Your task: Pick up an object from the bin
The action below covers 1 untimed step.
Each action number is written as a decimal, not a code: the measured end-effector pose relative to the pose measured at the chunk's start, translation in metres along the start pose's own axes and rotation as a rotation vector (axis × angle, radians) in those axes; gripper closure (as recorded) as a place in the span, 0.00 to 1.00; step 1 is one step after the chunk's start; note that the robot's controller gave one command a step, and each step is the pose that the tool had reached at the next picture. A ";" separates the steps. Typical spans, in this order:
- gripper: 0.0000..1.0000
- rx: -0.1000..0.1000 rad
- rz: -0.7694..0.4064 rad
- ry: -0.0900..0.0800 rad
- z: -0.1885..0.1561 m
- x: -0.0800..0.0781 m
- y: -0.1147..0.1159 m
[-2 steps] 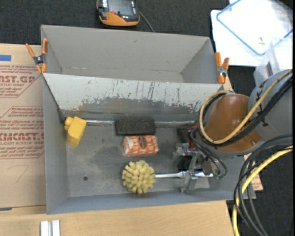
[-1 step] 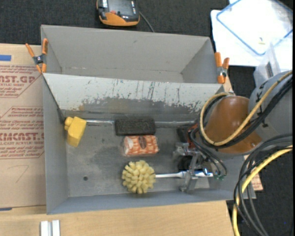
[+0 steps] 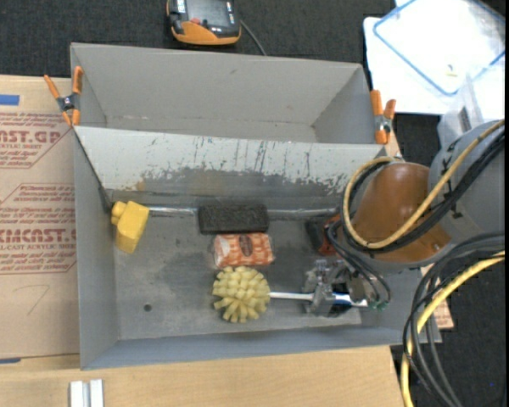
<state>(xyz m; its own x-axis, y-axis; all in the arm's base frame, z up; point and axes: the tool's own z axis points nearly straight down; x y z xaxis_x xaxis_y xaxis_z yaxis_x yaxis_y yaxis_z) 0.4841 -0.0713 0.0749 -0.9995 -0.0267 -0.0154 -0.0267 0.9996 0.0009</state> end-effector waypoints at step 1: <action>1.00 0.000 0.000 0.000 0.000 0.000 0.000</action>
Offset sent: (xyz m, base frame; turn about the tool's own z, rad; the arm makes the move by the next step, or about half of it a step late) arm -0.0001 0.0001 0.0116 0.0000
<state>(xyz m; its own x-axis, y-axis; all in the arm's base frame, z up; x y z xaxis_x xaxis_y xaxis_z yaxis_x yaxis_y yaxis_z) 0.4841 -0.0713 0.0749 -0.9995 -0.0267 -0.0154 -0.0267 0.9996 0.0009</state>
